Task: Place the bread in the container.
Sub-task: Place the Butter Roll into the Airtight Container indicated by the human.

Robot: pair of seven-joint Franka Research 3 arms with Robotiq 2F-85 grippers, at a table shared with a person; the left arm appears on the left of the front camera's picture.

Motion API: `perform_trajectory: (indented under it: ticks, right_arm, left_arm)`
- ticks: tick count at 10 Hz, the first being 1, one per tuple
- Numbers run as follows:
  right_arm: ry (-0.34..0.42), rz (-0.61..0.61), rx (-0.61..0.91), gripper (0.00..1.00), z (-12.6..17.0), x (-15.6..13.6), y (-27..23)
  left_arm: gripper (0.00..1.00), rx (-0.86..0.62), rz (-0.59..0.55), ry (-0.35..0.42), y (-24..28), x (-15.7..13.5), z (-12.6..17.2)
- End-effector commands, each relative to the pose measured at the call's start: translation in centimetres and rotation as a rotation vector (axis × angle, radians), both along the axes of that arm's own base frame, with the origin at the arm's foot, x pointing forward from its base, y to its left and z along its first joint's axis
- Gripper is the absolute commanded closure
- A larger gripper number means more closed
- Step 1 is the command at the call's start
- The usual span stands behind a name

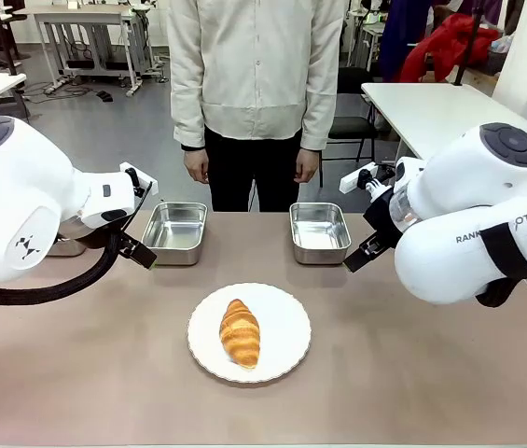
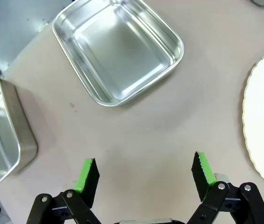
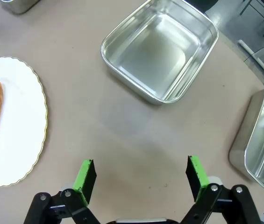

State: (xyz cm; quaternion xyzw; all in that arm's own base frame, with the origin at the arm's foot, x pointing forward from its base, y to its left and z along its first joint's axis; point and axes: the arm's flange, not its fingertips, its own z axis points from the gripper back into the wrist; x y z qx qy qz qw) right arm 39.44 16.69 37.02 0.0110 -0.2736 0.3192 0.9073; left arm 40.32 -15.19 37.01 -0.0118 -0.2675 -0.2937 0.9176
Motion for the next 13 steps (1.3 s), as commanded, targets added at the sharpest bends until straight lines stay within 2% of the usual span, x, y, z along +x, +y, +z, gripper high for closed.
perform_trajectory:
  ticks: [1,3,4,5,6,8,10,11,12,13]
  right_arm:
    - [0.000,0.000,0.000,0.00,0.0,0.0,0.0]
    - [0.000,0.000,0.000,0.00,0.0,0.0,0.0]
    - [-0.027,0.019,0.030,0.00,1.9,-0.1,-0.5]
    - [0.001,0.048,0.062,0.00,4.4,0.7,-1.3]
    - [0.003,0.087,0.128,0.00,7.6,2.2,-3.7]
    - [0.000,0.097,0.203,0.00,11.3,4.3,-8.6]
    - [-0.010,0.160,0.240,0.00,12.9,5.8,-14.4]
    - [-0.019,0.162,0.239,0.00,13.1,5.9,-17.1]
    - [-0.027,0.154,0.243,0.00,12.9,5.7,-19.3]
    - [-0.025,0.197,0.310,0.00,12.5,5.0,-21.0]
  left_arm:
    - [0.00,0.000,0.000,0.000,0.0,0.0,0.0]
    - [0.00,0.000,0.000,0.000,0.0,0.0,0.0]
    - [0.00,-0.005,-0.078,0.026,0.7,-0.1,1.7]
    - [0.00,-0.018,-0.098,0.032,2.2,0.3,3.8]
    - [0.00,-0.024,-0.094,0.000,3.5,0.8,6.8]
    - [0.00,0.001,-0.131,0.034,6.4,1.8,11.9]
    - [0.00,-0.064,-0.299,0.084,11.5,2.5,15.8]
    - [0.00,-0.121,-0.374,0.085,14.7,3.0,16.6]
    - [0.00,-0.162,-0.477,0.092,18.1,3.4,16.8]
    - [0.00,-0.172,-0.590,0.113,21.2,4.0,15.7]
